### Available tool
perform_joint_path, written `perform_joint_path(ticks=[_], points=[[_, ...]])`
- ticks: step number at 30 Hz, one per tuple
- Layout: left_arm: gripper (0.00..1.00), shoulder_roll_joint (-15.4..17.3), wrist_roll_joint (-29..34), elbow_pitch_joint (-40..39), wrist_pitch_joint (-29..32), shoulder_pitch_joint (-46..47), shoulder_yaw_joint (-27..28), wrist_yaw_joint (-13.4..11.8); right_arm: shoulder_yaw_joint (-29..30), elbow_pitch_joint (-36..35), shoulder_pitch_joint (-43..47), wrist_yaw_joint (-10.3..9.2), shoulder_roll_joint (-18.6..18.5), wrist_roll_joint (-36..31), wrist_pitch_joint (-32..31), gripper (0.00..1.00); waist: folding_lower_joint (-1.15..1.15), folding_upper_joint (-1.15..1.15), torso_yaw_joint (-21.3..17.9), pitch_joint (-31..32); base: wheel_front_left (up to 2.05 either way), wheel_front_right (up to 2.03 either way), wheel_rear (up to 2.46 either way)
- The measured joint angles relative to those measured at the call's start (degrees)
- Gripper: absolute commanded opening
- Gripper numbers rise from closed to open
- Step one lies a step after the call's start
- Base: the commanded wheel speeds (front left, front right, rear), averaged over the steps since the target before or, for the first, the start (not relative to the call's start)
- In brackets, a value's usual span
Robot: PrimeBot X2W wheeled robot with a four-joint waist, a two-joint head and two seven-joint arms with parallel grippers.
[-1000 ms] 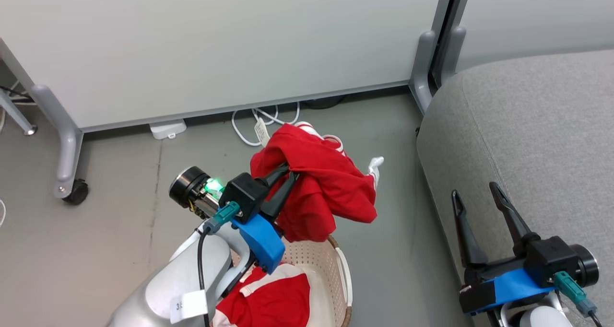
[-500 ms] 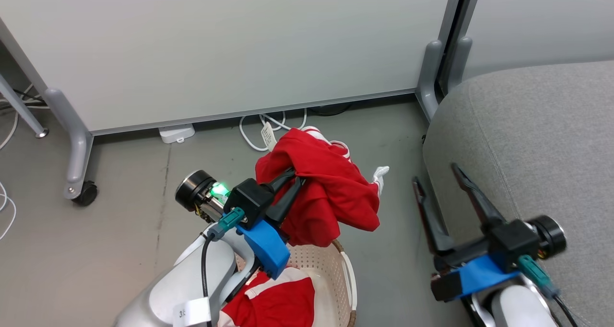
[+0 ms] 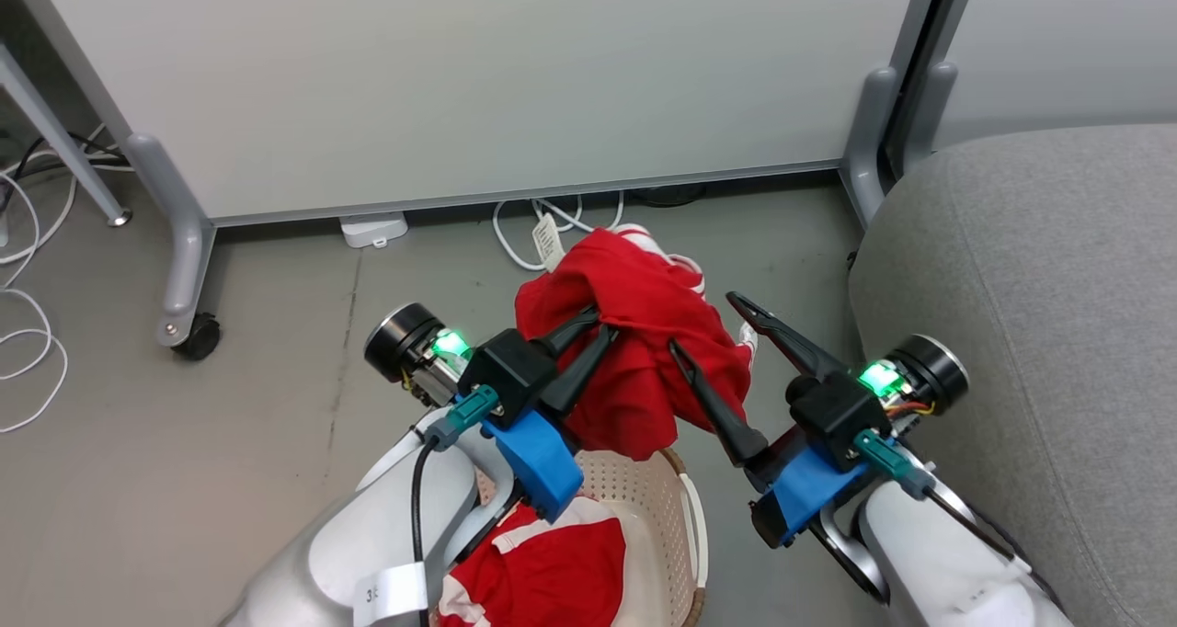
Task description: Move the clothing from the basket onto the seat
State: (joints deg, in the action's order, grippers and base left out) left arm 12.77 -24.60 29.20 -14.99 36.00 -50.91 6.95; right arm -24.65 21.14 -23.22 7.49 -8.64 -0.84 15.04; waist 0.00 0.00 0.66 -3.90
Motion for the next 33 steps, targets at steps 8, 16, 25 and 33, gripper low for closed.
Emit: perform_joint_path(ticks=[8, 16, 25, 33], points=[[0.0, -0.87, 0.68, -0.98, 0.0, 0.88, -1.14, 0.15, -6.55, 9.36, -6.14, 0.0, -0.34, 2.54, 0.01, 1.0, 0.0, 0.0, 1.47, -0.54, 0.0, 0.0, 0.0], [0.0, -1.25, 0.88, -1.49, 0.0, 1.06, -1.6, 0.19, -8.65, 14.55, -8.38, 0.0, 1.37, 5.3, 0.01, 0.0, 0.0, 0.0, 1.67, -0.49, 0.0, 0.0, 0.0], [0.0, -0.97, 0.88, -1.27, 0.0, 1.06, -1.37, 0.25, -9.17, 14.02, -8.29, 0.0, 1.42, 6.39, 0.01, 0.0, 0.0, 0.0, 1.23, -0.02, 0.0, 0.0, 0.0], [1.0, -1.2, 0.4, 0.12, -0.08, 0.98, -0.94, 0.25, -8.06, 12.84, -8.09, 0.0, 1.42, 6.57, 0.01, 0.0, 0.0, 0.0, 1.14, -0.15, 0.0, 0.0, 0.0]])
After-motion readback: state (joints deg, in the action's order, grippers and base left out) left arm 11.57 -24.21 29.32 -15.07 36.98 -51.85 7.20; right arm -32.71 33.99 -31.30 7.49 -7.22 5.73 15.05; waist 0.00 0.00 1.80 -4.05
